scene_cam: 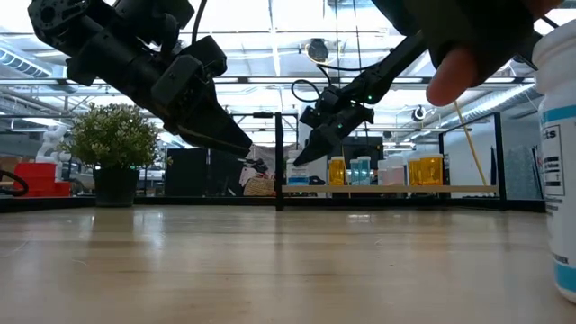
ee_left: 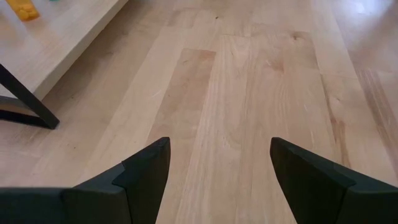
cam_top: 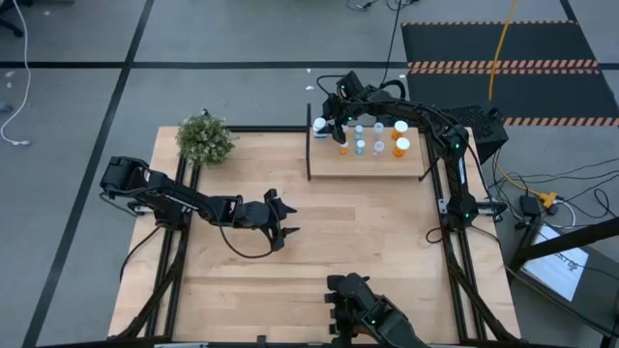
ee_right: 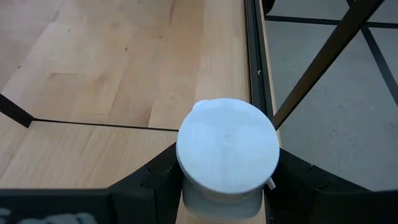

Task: Pick and place medicine bottles onto shelf by color
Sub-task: Put the top white pill bottle on the shelf

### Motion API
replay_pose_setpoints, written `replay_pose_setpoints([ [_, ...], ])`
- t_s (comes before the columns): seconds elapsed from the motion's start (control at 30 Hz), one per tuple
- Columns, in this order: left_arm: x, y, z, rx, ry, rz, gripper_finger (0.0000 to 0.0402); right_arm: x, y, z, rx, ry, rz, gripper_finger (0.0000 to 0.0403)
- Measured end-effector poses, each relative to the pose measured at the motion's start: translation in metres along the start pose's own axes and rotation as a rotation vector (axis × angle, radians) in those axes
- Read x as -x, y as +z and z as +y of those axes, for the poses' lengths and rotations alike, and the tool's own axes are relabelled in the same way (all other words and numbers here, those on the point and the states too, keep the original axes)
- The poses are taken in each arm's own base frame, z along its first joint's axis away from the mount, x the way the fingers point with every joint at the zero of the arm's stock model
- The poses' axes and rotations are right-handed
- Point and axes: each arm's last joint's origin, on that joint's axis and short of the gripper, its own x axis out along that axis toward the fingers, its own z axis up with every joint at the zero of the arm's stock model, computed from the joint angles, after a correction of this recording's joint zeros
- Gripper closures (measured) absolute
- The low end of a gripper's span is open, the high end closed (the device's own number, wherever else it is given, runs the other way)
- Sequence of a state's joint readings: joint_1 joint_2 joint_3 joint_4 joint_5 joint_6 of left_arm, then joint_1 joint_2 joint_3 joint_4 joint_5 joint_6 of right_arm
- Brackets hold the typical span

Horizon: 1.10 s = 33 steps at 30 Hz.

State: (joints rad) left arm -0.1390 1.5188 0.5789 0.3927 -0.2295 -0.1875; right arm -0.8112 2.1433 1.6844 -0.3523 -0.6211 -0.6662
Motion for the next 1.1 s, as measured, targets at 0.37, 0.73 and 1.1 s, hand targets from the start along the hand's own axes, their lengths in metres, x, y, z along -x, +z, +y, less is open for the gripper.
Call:
replay_pose_setpoints([
  [0.37,0.0000,0.0000,0.0000,0.000,0.000,0.000,0.0128,0.0038,0.0023,-0.0002,0.001,-0.040,0.025,0.0217],
  [0.73,0.0001,-0.0001,0.0000,0.000,0.000,0.001,0.0128,0.0044,0.0013,0.0018,-0.009,-0.026,0.040,0.0214],
  [1.1,0.0001,0.0000,0.0000,-0.002,0.000,0.000,0.0128,0.0031,-0.0027,0.0039,-0.026,-0.008,0.066,0.0202],
])
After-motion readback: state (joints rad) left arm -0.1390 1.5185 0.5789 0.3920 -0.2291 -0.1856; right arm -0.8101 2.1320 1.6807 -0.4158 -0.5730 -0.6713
